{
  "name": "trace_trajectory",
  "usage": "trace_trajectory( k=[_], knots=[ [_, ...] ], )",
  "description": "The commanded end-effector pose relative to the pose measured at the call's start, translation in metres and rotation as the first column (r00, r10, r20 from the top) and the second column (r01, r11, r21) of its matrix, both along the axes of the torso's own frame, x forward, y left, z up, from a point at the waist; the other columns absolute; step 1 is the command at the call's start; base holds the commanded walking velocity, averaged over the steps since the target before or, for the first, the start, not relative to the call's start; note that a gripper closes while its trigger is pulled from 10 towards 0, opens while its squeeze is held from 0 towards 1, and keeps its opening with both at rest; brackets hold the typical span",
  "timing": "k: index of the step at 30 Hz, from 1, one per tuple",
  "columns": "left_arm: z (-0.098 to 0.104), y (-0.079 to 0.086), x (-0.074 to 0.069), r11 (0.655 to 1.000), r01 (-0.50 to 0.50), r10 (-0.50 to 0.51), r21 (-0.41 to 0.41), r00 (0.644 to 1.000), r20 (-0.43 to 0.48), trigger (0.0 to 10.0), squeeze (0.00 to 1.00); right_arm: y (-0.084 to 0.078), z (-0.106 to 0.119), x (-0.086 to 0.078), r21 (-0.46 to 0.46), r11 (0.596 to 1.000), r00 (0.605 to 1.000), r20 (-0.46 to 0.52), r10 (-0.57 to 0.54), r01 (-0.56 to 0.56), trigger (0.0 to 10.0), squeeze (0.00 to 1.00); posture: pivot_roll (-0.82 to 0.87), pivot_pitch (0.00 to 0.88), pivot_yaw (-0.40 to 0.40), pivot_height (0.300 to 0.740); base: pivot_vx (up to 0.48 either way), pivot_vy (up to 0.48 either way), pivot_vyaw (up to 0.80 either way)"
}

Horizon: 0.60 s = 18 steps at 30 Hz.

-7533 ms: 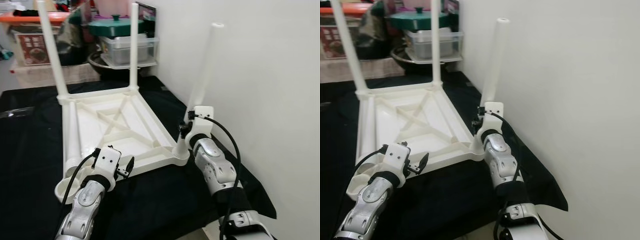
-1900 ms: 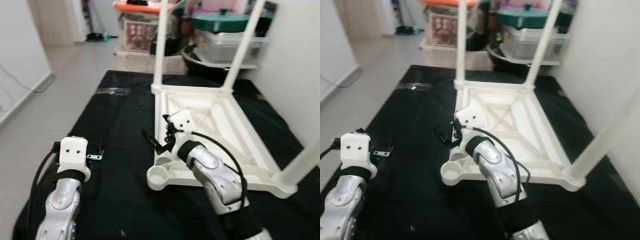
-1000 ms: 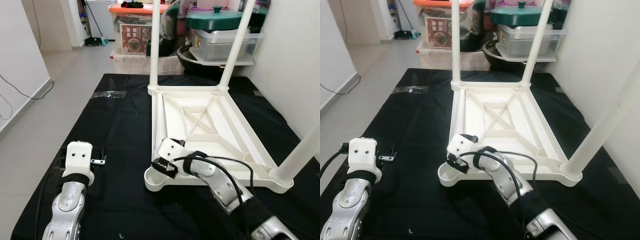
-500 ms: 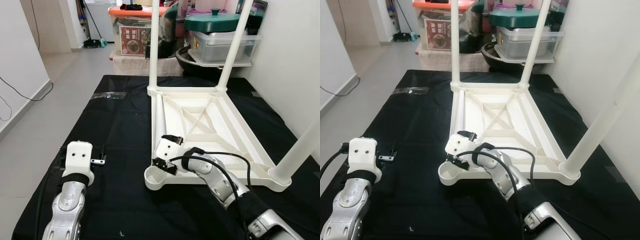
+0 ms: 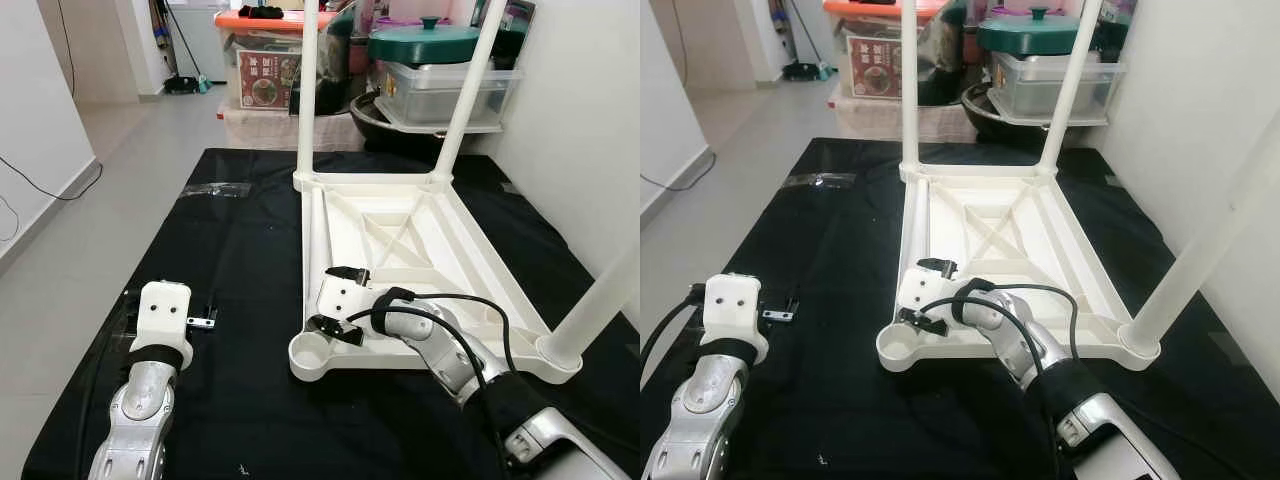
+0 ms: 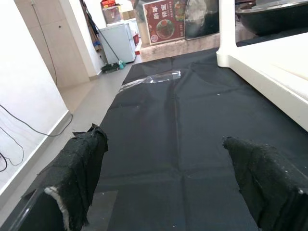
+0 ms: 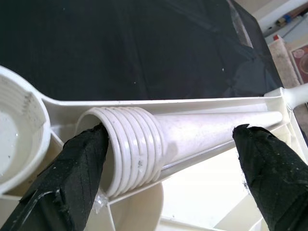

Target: Building children table

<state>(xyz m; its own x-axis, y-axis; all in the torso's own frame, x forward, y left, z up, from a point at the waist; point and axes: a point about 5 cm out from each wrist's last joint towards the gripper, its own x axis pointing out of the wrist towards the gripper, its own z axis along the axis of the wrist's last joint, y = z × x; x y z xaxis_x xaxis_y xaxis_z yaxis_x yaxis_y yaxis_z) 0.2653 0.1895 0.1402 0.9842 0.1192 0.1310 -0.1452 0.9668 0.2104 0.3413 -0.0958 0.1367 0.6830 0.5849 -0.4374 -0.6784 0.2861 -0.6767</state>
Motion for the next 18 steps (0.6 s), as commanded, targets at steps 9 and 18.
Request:
trace_trajectory(
  k=[9,18],
  knots=[
    [-0.005,-0.004,0.001,1.000,0.005,-0.005,0.000,1.000,-0.018,10.0,0.00,-0.019,-0.009,0.010,-0.057,0.990,0.991,0.044,-0.125,0.127,10.0,0.00,0.10,0.000,-0.056,0.740,0.000,0.000,0.00],
    [-0.006,-0.005,0.002,1.000,0.006,-0.006,0.005,1.000,-0.021,10.0,0.00,-0.015,0.041,0.031,0.432,0.836,0.879,0.174,-0.445,0.338,0.0,0.00,0.11,0.000,-0.056,0.740,0.000,0.000,0.00]
  ],
)
